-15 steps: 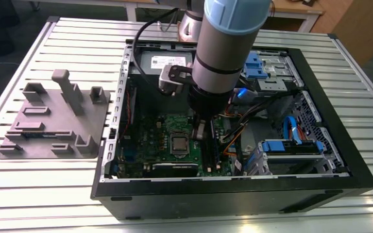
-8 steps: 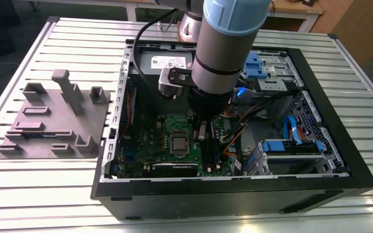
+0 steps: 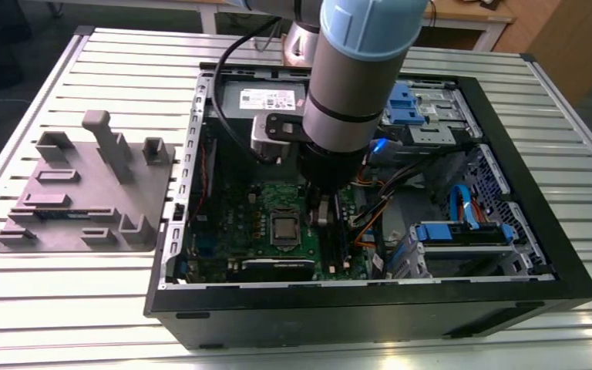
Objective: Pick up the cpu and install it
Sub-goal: 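Install the first cpu locking lever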
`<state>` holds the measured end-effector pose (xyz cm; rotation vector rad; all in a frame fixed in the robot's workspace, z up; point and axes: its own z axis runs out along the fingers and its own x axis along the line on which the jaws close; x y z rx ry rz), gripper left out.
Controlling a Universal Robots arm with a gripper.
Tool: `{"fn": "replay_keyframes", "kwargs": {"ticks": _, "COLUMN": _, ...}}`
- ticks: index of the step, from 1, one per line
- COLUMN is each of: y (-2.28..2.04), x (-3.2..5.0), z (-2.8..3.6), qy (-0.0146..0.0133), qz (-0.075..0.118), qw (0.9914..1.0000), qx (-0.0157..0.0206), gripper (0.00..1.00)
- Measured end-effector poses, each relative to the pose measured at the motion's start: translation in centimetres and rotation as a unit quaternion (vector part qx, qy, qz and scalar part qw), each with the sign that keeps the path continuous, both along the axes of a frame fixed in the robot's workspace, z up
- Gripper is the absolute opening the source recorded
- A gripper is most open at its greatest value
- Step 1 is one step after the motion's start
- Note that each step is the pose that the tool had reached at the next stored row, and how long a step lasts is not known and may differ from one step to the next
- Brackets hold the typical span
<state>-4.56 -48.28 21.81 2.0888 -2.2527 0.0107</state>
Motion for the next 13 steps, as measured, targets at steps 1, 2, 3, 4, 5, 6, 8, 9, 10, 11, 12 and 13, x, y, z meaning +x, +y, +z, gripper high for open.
{"fn": "replay_keyframes", "kwargs": {"ticks": 1, "y": -0.01, "x": -0.01, "z": -0.06, "qy": 0.0, "qz": 0.003, "qw": 1.0, "qx": -0.0001, "gripper": 0.1}}
{"fn": "replay_keyframes", "kwargs": {"ticks": 2, "y": -0.02, "x": -0.02, "z": -0.12, "qy": -0.0001, "qz": 0.005, "qw": 0.99999, "qx": -0.0001, "gripper": 0.1}}
{"fn": "replay_keyframes", "kwargs": {"ticks": 3, "y": -0.03, "x": -0.03, "z": -0.15, "qy": -0.0001, "qz": 0.007, "qw": 0.99998, "qx": -0.0001, "gripper": 0.1}}
{"fn": "replay_keyframes", "kwargs": {"ticks": 4, "y": -0.03, "x": -0.04, "z": -0.17, "qy": -0.0002, "qz": 0.008, "qw": 0.99997, "qx": -0.0001, "gripper": 0.1}}
{"fn": "replay_keyframes", "kwargs": {"ticks": 5, "y": -0.03, "x": -0.05, "z": -0.17, "qy": -0.0004, "qz": 0.008, "qw": 0.99997, "qx": -0.0001, "gripper": 0.1}}
{"fn": "replay_keyframes", "kwargs": {"ticks": 6, "y": -0.03, "x": -0.08, "z": -0.18, "qy": -0.0006, "qz": 0.008, "qw": 0.99997, "qx": -0.0001, "gripper": 0.1}}
{"fn": "replay_keyframes", "kwargs": {"ticks": 8, "y": -0.03, "x": -0.12, "z": -0.23, "qy": -0.0015, "qz": 0.009, "qw": 0.99996, "qx": 0.0, "gripper": 0.1}}
{"fn": "replay_keyframes", "kwargs": {"ticks": 9, "y": -0.03, "x": -0.16, "z": -0.24, "qy": -0.0017, "qz": 0.009, "qw": 0.99995, "qx": 0.0, "gripper": 0.1}}
{"fn": "replay_keyframes", "kwargs": {"ticks": 10, "y": -0.03, "x": -0.19, "z": -0.27, "qy": -0.0019, "qz": 0.01, "qw": 0.99995, "qx": 0.0, "gripper": 0.1}}
{"fn": "replay_keyframes", "kwargs": {"ticks": 11, "y": -0.04, "x": -0.2, "z": -0.3, "qy": -0.002, "qz": 0.011, "qw": 0.99994, "qx": 0.0001, "gripper": 0.1}}
{"fn": "replay_keyframes", "kwargs": {"ticks": 12, "y": -0.05, "x": -0.22, "z": -0.33, "qy": -0.0021, "qz": 0.012, "qw": 0.99993, "qx": 0.0001, "gripper": 0.1}}
{"fn": "replay_keyframes", "kwargs": {"ticks": 13, "y": -0.07, "x": -0.24, "z": -0.34, "qy": -0.0021, "qz": 0.013, "qw": 0.99992, "qx": 0.0, "gripper": 0.1}}
